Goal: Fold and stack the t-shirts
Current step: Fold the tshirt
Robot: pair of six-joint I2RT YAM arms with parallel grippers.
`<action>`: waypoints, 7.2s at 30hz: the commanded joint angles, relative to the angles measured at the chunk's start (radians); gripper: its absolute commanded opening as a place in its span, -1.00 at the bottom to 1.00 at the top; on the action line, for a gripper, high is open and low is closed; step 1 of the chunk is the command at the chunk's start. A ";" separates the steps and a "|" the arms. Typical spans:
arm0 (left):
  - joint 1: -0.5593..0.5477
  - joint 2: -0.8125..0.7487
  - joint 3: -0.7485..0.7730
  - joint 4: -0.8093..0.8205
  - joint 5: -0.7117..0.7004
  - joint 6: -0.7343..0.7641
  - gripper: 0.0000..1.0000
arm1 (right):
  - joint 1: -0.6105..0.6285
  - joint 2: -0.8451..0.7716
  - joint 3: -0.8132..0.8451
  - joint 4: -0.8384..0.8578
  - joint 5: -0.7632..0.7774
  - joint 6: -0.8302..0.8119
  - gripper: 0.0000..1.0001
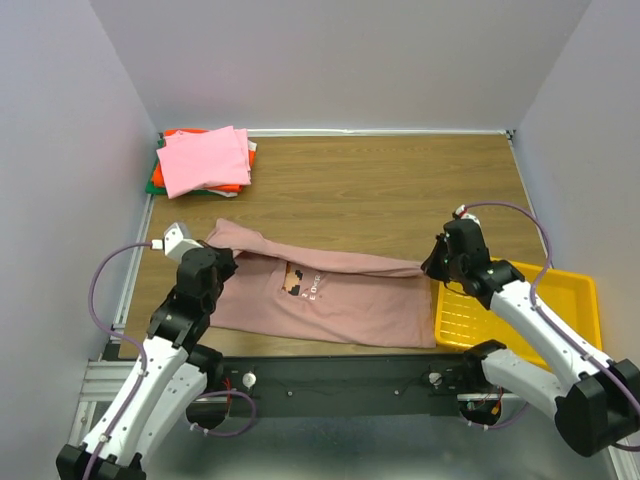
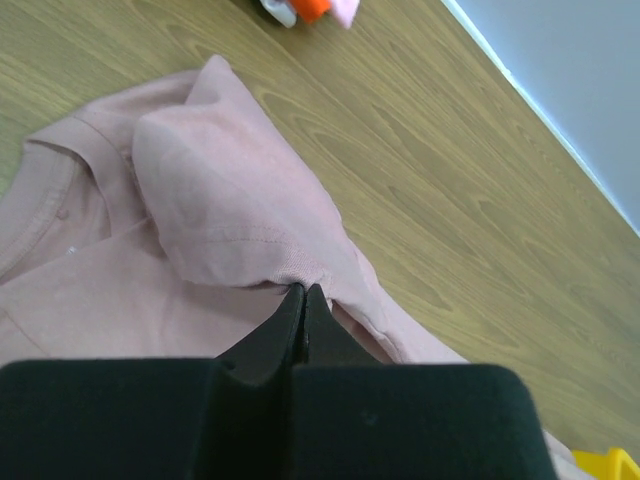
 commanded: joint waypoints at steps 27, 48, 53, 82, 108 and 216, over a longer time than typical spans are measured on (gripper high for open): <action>-0.147 0.642 0.096 0.455 0.180 0.219 0.96 | 0.090 0.318 0.041 0.235 -0.051 -0.038 0.06; -0.147 1.147 0.244 0.649 0.342 0.287 0.97 | 0.048 0.801 0.275 0.253 0.171 0.000 0.29; -0.147 1.158 0.324 0.622 0.315 0.302 0.97 | 0.010 0.839 0.364 0.242 0.202 -0.029 0.34; -0.158 0.667 0.142 0.430 0.210 0.417 0.97 | -0.015 0.590 0.348 0.256 -0.028 -0.228 0.51; -0.176 0.830 0.131 0.370 0.092 0.357 0.27 | -0.015 0.287 0.076 0.475 -0.154 -0.153 0.53; -0.138 0.954 0.426 0.138 -0.007 0.269 -0.19 | -0.015 0.407 0.058 0.474 -0.131 -0.184 0.53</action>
